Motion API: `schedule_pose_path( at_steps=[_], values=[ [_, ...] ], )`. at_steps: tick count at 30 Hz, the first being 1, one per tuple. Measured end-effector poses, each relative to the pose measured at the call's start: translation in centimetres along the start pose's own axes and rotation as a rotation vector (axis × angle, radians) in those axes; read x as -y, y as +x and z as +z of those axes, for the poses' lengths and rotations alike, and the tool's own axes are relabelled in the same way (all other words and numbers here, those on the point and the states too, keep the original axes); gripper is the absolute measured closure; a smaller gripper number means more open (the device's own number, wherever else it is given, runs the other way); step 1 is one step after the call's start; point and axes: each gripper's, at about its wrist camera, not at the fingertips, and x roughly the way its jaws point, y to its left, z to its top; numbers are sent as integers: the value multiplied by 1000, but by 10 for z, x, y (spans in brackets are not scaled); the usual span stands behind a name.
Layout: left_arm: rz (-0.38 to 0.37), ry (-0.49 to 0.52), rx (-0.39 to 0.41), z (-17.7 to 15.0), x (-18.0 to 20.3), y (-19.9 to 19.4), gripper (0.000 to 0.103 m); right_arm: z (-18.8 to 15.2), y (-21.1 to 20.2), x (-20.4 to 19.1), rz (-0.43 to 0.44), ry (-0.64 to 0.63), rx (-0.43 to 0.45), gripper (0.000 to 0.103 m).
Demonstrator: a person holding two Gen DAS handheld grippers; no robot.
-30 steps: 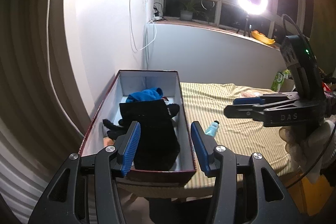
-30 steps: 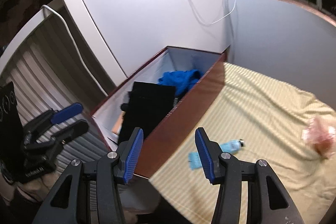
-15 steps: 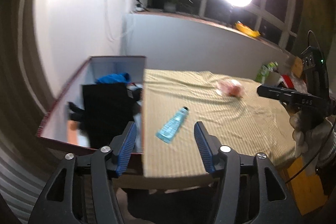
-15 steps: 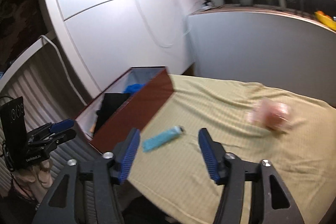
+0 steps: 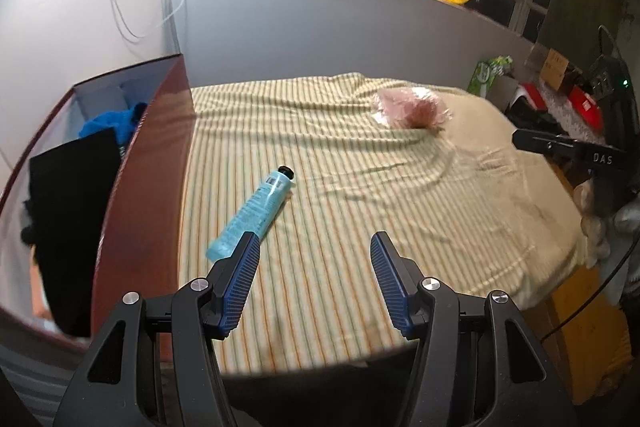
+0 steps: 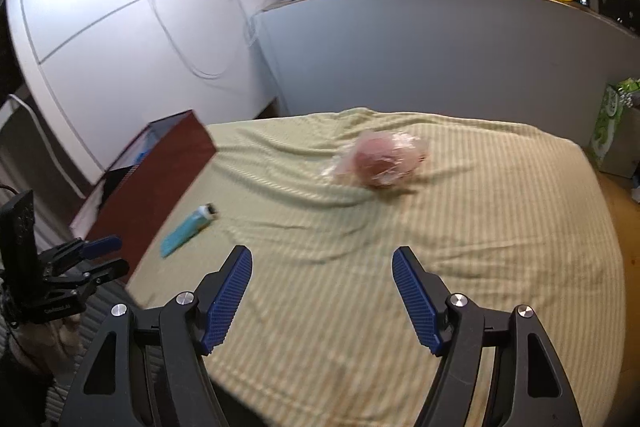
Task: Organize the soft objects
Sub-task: 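Move the left tool to the blue tube while the right tool approaches the pink bag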
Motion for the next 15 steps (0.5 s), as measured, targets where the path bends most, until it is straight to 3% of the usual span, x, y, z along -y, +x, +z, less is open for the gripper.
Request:
schedule_pose_path(
  at_steps=[11,15],
  values=[
    [50,-1,-118,23,-16,68,46,25,43,36,8,39,-41,34],
    [37,-66,-170,29,-29,87,46,31,50,44,27,56,-50,34]
  ],
)
